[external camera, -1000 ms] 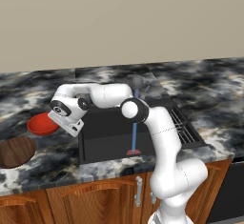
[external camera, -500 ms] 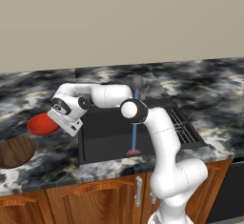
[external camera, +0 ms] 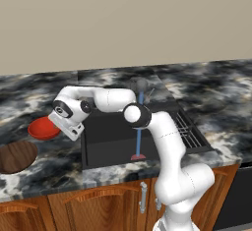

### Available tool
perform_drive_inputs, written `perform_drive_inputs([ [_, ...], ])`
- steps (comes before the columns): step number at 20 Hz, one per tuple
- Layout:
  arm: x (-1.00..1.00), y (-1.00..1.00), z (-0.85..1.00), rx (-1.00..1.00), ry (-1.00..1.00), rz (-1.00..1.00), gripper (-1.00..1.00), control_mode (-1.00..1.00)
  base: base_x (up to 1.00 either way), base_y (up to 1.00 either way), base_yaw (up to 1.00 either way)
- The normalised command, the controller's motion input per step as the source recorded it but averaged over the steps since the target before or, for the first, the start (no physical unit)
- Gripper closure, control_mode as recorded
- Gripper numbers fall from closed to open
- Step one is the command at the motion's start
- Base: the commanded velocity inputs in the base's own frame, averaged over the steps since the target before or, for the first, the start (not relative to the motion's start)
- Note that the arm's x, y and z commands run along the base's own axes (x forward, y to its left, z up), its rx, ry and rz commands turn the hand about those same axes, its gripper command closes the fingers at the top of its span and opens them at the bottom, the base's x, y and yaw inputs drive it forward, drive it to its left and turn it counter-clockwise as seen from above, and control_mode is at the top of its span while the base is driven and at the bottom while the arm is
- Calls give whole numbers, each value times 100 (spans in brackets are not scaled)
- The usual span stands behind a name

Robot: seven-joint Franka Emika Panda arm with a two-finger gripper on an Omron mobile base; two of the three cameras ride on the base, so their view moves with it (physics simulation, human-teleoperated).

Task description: Rinse each bowl for a few seconds and place them down in the sink or on the counter.

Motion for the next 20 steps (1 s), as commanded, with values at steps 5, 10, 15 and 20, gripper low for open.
perform_drive_inputs([
  [5, 18, 18, -5, -11, 10, 0, 100, -100, 0, 0, 0],
  [10, 6, 13, 1, -15, 8, 0, 100, -100, 0, 0, 0],
  [15, -2, 1, 19, -16, 6, -1, 100, -100, 0, 0, 0],
  [20, -5, -7, 27, -14, 3, -6, 100, -100, 0, 0, 0],
])
